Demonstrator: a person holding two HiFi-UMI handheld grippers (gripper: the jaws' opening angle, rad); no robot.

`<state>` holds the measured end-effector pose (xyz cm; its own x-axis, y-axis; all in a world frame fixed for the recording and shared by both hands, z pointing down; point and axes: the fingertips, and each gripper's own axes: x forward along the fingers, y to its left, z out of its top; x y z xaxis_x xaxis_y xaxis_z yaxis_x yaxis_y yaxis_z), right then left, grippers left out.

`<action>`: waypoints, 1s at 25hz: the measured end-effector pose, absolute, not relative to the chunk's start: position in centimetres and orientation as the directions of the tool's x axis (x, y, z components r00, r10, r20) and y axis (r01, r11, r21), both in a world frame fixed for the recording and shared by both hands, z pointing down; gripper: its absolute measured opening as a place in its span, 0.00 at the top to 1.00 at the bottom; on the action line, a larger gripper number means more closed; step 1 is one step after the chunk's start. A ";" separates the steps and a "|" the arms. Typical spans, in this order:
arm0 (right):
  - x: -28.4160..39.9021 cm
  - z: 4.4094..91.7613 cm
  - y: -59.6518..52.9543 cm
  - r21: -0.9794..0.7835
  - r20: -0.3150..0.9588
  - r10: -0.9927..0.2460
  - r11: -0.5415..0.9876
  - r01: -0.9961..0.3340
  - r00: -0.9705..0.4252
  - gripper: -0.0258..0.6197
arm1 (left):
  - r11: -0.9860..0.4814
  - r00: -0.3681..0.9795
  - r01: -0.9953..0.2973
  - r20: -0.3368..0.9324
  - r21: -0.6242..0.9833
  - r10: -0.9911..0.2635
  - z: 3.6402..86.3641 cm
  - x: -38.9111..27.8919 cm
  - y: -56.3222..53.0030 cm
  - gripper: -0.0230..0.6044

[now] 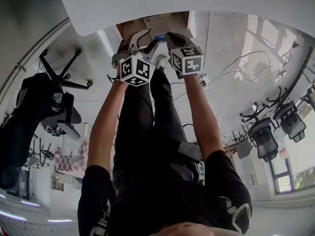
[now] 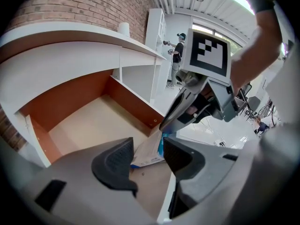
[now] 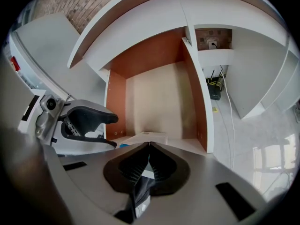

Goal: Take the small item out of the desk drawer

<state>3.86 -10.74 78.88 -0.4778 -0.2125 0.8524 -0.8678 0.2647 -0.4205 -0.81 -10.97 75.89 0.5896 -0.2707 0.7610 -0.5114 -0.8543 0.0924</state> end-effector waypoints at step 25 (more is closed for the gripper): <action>2.1 78.1 -13.4 -0.443 0.812 -0.270 0.293 -0.847 -0.518 0.92 | -0.880 0.498 -0.472 0.836 0.042 -0.228 78.5 -2.0 -11.5 0.66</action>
